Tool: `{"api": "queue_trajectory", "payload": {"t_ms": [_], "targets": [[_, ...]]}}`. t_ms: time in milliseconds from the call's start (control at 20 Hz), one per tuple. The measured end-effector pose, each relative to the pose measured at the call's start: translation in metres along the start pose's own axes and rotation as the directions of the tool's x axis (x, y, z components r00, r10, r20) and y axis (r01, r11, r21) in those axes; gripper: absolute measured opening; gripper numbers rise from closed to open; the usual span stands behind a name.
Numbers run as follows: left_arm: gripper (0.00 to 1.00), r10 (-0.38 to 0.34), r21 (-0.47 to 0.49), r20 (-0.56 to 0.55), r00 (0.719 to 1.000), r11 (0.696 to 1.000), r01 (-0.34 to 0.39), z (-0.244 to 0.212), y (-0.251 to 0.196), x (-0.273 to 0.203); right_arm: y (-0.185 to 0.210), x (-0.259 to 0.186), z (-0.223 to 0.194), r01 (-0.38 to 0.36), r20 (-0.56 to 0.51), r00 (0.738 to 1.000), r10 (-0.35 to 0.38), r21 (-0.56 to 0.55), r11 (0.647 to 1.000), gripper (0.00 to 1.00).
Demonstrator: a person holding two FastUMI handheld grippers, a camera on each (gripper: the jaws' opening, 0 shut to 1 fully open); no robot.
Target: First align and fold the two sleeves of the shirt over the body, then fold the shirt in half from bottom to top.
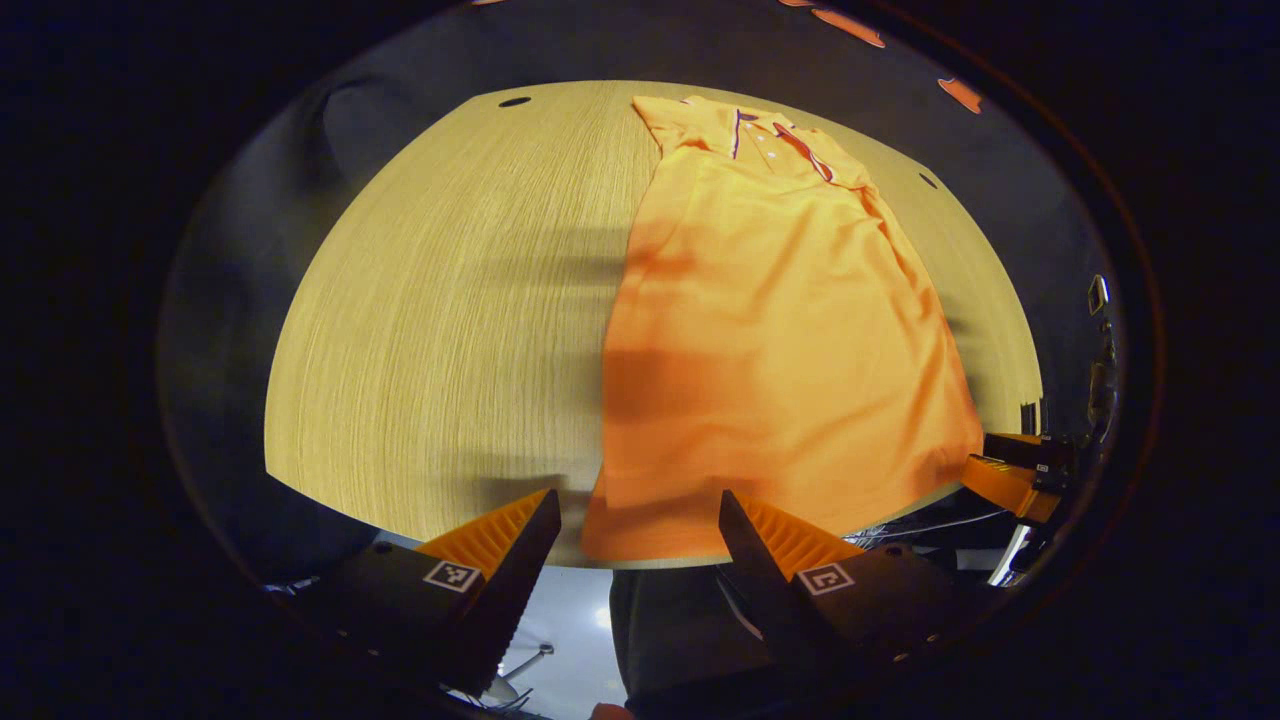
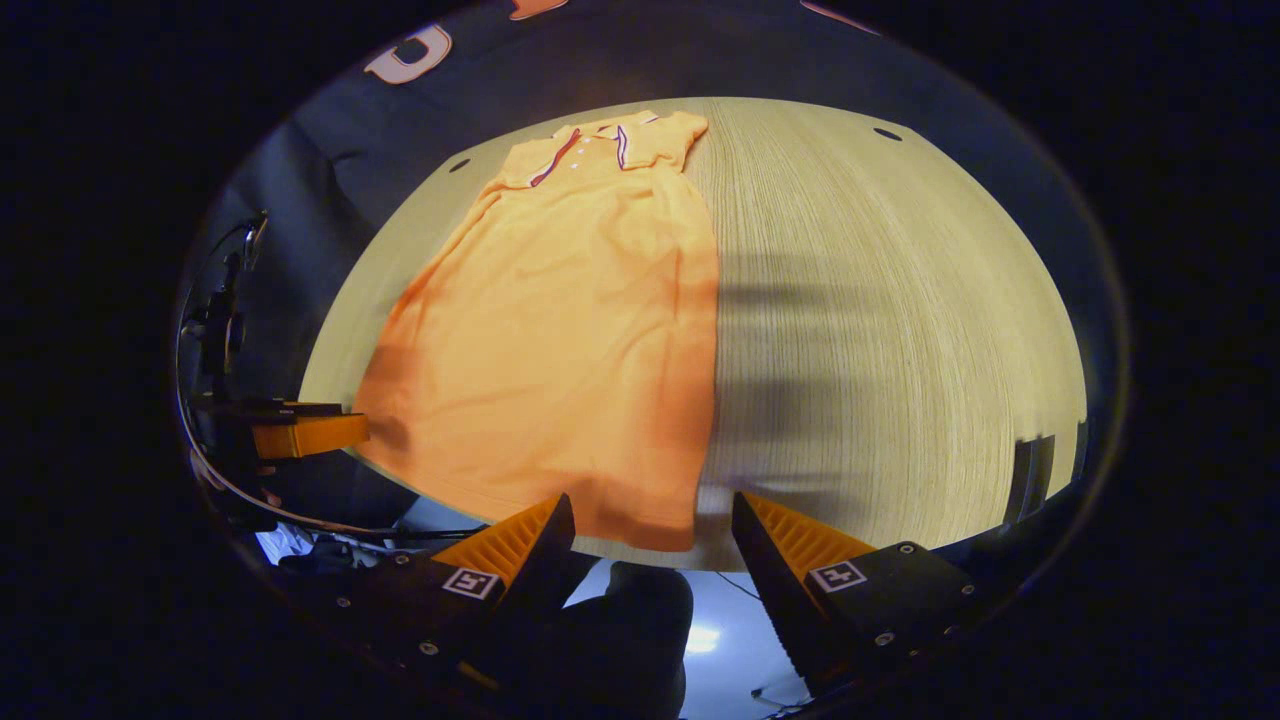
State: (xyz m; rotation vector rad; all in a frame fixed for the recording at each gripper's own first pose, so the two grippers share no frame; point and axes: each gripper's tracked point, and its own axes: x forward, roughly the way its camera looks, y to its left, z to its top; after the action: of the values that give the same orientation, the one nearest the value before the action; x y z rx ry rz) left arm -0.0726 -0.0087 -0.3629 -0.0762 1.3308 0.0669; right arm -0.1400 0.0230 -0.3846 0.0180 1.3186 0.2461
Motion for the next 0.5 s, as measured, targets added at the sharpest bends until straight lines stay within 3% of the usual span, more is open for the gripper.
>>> {"api": "queue_trajectory", "payload": {"t_ms": [200, 500], "targets": [[0.99, 0.025, 0.028, -0.073, 0.997, 0.999, -0.023, -0.007, -0.001, 0.015, 0.008, 0.009, -0.007, 0.004, -0.056, 0.998, -0.006, -0.029, 1.000, 0.96], [0.97, 0.052, 0.078, -0.090, 0.995, 0.996, -0.045, -0.014, -0.010, 0.012, 0.001, 0.014, -0.012, 0.098, -0.096, 0.990, -0.105, -0.078, 0.992, 0.83]]}}
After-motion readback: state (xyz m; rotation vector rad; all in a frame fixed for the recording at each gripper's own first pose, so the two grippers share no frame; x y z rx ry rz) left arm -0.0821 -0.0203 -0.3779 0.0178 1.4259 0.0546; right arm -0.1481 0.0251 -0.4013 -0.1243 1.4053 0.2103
